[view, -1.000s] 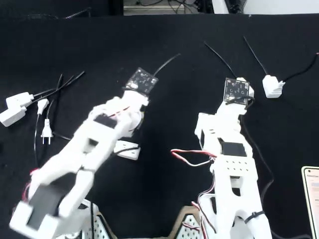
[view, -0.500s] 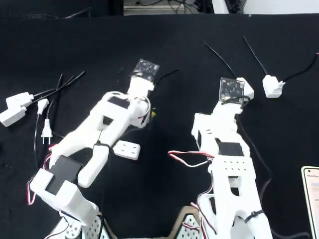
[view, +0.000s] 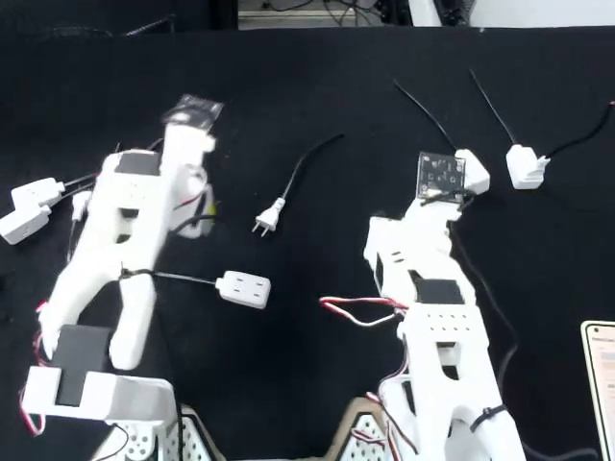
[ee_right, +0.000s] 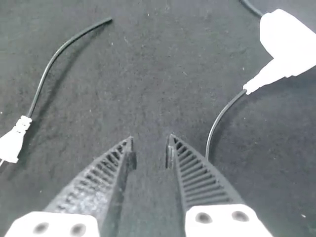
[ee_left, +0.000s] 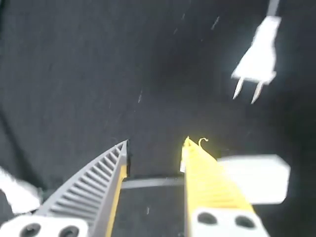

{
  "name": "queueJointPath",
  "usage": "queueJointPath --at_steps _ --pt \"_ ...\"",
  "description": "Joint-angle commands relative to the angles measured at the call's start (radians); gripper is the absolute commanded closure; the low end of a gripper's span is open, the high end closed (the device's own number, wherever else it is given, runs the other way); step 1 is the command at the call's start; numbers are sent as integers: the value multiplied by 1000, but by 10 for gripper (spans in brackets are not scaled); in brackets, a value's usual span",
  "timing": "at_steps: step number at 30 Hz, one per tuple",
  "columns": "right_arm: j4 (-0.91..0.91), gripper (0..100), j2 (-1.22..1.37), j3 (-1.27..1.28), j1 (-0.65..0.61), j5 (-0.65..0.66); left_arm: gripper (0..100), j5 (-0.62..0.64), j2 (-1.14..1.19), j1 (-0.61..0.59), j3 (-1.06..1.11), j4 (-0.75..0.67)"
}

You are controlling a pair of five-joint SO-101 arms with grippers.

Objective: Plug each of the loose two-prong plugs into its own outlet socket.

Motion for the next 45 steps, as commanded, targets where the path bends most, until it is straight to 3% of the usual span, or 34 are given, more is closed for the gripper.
queueJointPath --at_steps 1,7,13,19,23,30,36,45 --pt "75 893 -27 -102 -63 115 823 -14 -48 -70 67 21" --pt "397 893 4 -386 -117 353 823 -3 -48 -128 246 -94" --pt "686 894 240 -699 -127 661 823 222 -35 -197 268 -127" --pt "704 895 417 -817 -249 991 823 362 -35 -209 343 -184" --pt "578 892 492 -816 -347 1215 823 402 -37 -271 410 -293" --pt "499 885 659 -820 -494 1269 823 433 -37 -298 410 -302" --pt "497 718 825 -908 -516 1303 823 433 -37 -298 410 -302" --pt "499 769 1001 -1070 -494 1441 823 433 -37 -297 400 -304"
